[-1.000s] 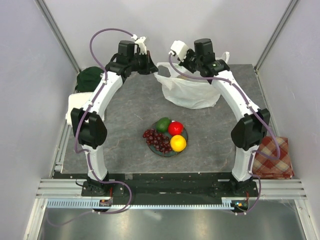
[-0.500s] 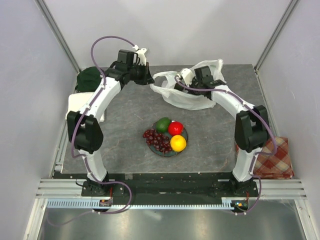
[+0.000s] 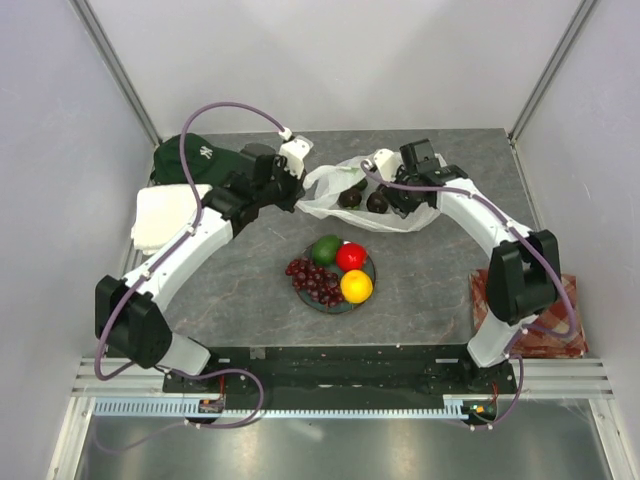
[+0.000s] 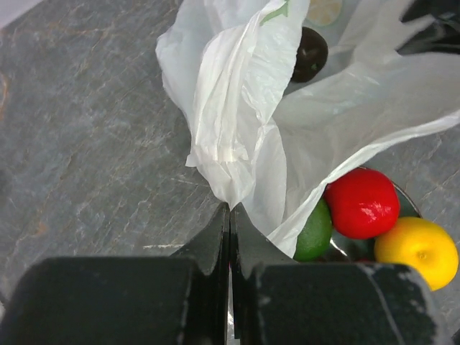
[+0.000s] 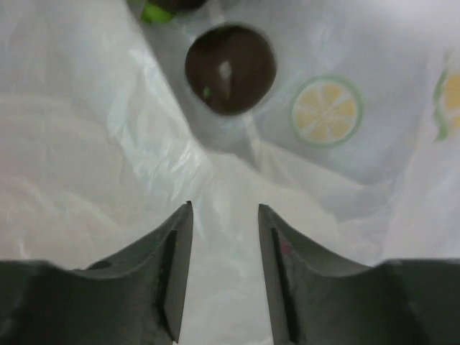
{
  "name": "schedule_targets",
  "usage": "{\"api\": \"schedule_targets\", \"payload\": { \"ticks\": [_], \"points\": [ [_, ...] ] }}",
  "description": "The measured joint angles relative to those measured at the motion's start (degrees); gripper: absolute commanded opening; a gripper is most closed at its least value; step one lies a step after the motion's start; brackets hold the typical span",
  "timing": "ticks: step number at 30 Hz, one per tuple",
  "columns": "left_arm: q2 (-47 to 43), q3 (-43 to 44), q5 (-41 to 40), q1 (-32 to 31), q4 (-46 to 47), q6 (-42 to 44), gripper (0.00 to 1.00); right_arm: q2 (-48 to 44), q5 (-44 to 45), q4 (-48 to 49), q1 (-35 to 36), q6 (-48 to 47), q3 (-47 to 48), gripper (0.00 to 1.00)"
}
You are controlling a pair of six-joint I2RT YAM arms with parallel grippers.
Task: Take the fake fruits out of the plastic bag
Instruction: Take out the fake fruit from the plastic bag.
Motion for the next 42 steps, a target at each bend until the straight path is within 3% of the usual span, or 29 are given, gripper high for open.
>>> {"api": "schedule_targets", "payload": {
  "ticks": [12,25,34,39,42],
  "points": [
    [0.31,-2.51,-9.94,-0.92,2.56,1.88,0.01,23.85,-5.75,-0.96,-0.28,-3.37,26.34,0.67],
    [1.44,-2.49,-10.54,-0.92,2.49,1.95,0.02,32.70,-10.73,-4.50,-0.46,-1.66,34.14,0.66],
    [4.04,-2.25,-13.07,-0.92,2.36,1.95,0.02,36.39,-13.64,1.44,0.44,-1.09,45.07,0.74],
    [4.04,-1.73,-13.68,-0.92,2.16,1.95,0.02,41.35,-13.55,2.95,1.90,-3.69,45.94,0.75],
    [4.04,-1.55,-14.19,-0.90,2.05,1.97,0.01,43.89,-13.42,2.19,2.62,-6.32,45.90,0.82]
  ]
}}
